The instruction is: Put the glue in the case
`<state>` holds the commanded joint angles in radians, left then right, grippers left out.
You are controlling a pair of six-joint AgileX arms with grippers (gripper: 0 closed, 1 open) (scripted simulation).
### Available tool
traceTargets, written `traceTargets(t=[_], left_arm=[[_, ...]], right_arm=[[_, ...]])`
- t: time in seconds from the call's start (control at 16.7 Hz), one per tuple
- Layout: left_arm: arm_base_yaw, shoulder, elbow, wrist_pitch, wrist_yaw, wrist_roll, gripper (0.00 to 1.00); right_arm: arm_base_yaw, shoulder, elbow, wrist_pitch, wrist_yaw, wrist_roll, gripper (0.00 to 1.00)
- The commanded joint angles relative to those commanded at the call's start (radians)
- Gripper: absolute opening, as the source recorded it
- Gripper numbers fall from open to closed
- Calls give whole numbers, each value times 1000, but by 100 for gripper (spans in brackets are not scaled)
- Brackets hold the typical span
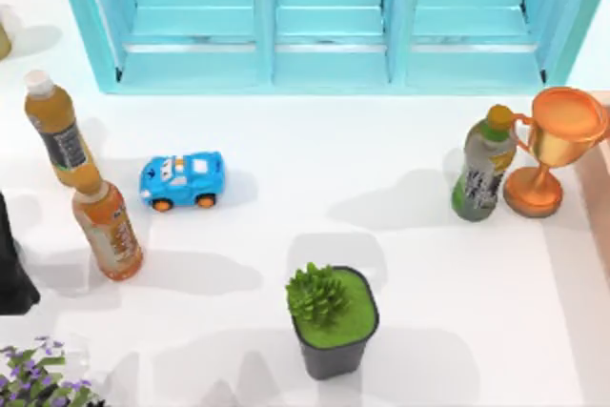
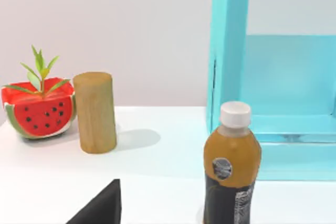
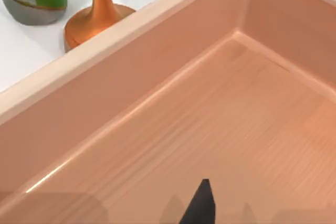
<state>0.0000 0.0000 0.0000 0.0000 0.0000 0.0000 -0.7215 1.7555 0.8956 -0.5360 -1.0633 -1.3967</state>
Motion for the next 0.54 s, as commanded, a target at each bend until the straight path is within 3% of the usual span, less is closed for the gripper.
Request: traceTargets(t=[0.18,0.54], left_arm=[[0,0,0,0,0,0,100],[0,0,0,0,0,0,100]], right_arm=[[0,0,0,0,0,0,98],[0,0,0,0,0,0,100]])
